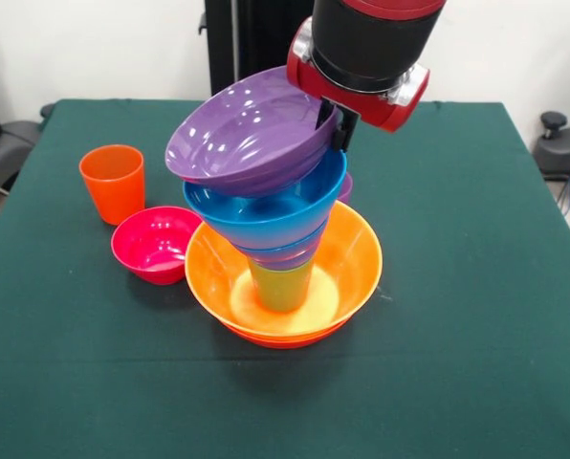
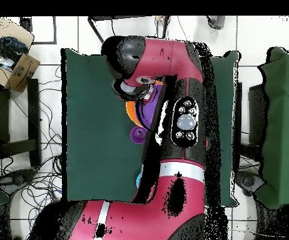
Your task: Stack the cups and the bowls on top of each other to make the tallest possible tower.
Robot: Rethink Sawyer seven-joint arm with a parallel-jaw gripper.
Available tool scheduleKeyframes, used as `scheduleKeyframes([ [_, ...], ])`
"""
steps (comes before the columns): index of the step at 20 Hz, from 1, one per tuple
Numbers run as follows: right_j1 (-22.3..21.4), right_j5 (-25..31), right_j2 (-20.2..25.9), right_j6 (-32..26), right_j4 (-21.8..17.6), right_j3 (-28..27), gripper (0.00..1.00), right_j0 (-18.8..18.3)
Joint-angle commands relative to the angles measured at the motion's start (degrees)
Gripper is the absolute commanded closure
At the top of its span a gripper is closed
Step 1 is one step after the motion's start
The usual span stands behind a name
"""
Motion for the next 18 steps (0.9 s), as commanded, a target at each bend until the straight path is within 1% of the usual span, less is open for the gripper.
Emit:
scheduleKeyframes([
  [1,-0.8,-3.39,5.78,-15.52,-4.6,5.32,1.0,-0.84],
  [6,-0.87,-4.47,5.91,-15.2,-4.79,6.17,1.0,-0.85],
  [12,0.54,-4.44,6.36,-15.23,-5.36,4.43,1.0,-1.17],
  [18,0.1,-4.94,6.5,-14.96,-5.37,5.11,1.0,-1.31],
])
